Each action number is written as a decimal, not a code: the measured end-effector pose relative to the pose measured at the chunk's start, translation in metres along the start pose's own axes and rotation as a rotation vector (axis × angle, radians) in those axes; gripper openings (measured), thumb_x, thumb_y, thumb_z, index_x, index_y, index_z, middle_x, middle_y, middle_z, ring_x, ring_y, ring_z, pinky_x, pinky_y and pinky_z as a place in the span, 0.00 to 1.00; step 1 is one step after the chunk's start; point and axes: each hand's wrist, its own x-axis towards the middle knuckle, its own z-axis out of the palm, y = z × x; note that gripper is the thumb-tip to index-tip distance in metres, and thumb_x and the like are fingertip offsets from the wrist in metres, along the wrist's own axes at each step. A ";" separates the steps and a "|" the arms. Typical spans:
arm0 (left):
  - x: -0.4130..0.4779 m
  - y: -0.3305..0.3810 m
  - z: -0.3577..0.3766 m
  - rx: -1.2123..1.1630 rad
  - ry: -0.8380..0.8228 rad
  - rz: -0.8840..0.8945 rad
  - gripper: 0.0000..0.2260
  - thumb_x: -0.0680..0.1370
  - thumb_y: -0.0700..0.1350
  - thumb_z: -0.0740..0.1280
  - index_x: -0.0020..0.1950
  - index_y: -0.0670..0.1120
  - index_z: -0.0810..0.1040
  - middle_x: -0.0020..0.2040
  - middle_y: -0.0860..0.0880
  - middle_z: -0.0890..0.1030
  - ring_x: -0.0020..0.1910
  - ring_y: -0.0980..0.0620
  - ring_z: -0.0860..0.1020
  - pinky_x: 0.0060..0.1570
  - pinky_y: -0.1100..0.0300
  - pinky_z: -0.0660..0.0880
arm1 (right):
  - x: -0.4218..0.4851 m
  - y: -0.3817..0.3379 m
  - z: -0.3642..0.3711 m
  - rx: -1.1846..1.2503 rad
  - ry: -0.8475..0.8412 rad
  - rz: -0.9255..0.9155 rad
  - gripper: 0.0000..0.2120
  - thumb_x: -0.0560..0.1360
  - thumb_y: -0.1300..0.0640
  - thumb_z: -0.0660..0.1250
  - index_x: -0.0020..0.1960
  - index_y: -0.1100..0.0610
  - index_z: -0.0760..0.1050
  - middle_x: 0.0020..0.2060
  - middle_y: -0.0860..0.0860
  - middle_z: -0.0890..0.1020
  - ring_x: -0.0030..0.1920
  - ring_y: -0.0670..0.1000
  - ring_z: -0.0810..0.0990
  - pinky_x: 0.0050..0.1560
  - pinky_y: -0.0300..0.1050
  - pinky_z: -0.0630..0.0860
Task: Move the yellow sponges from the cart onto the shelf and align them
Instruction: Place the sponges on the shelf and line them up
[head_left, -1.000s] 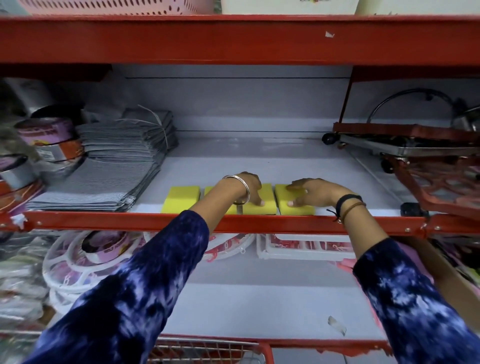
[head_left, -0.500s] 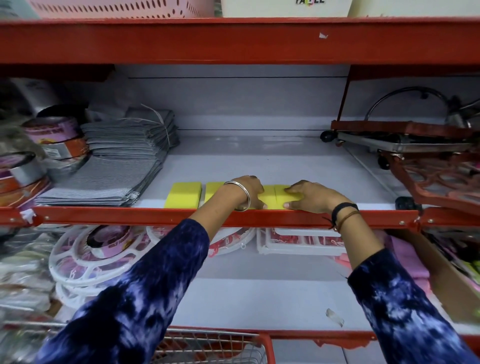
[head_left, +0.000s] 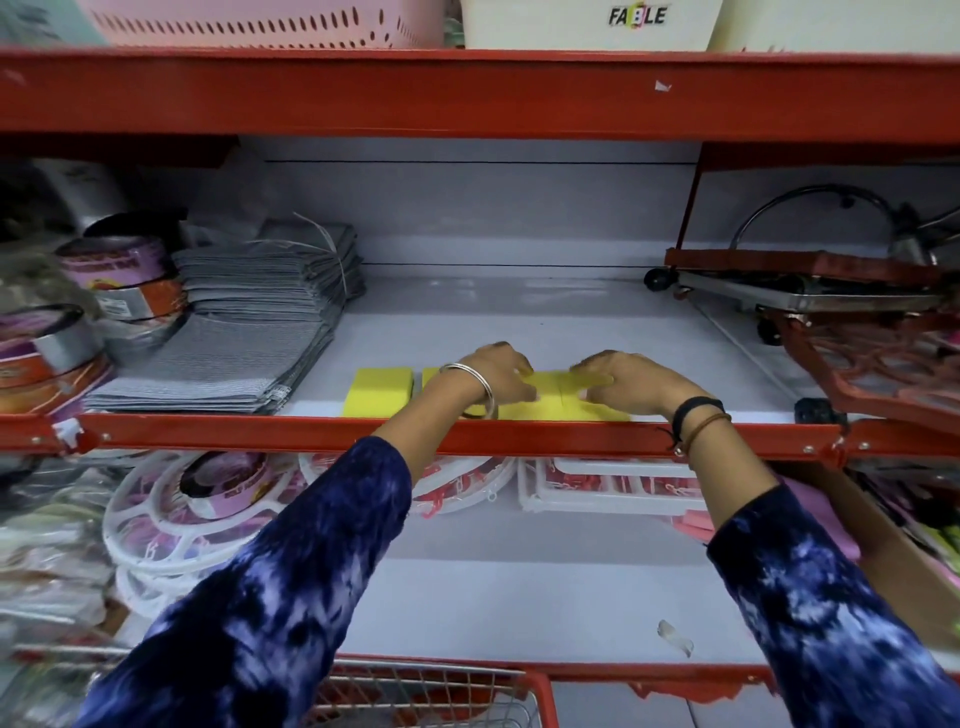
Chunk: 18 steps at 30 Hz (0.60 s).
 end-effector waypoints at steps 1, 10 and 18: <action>-0.003 -0.008 -0.008 -0.030 0.039 0.006 0.22 0.77 0.51 0.66 0.70 0.47 0.72 0.72 0.44 0.68 0.69 0.44 0.70 0.70 0.54 0.66 | 0.002 -0.005 -0.001 0.016 0.039 -0.024 0.23 0.77 0.51 0.64 0.71 0.52 0.68 0.73 0.52 0.67 0.73 0.55 0.64 0.74 0.49 0.60; -0.030 -0.108 -0.056 0.230 -0.234 -0.221 0.32 0.74 0.46 0.67 0.76 0.49 0.59 0.76 0.47 0.62 0.73 0.45 0.66 0.71 0.50 0.67 | 0.038 -0.085 0.019 0.031 -0.033 -0.243 0.25 0.77 0.50 0.65 0.72 0.52 0.66 0.74 0.50 0.66 0.74 0.54 0.63 0.74 0.50 0.60; -0.039 -0.132 -0.045 0.221 -0.257 -0.217 0.32 0.73 0.44 0.71 0.75 0.49 0.63 0.74 0.45 0.64 0.71 0.43 0.68 0.68 0.49 0.70 | 0.046 -0.098 0.037 -0.027 -0.121 -0.206 0.24 0.77 0.47 0.63 0.71 0.52 0.68 0.73 0.50 0.69 0.69 0.55 0.71 0.71 0.51 0.65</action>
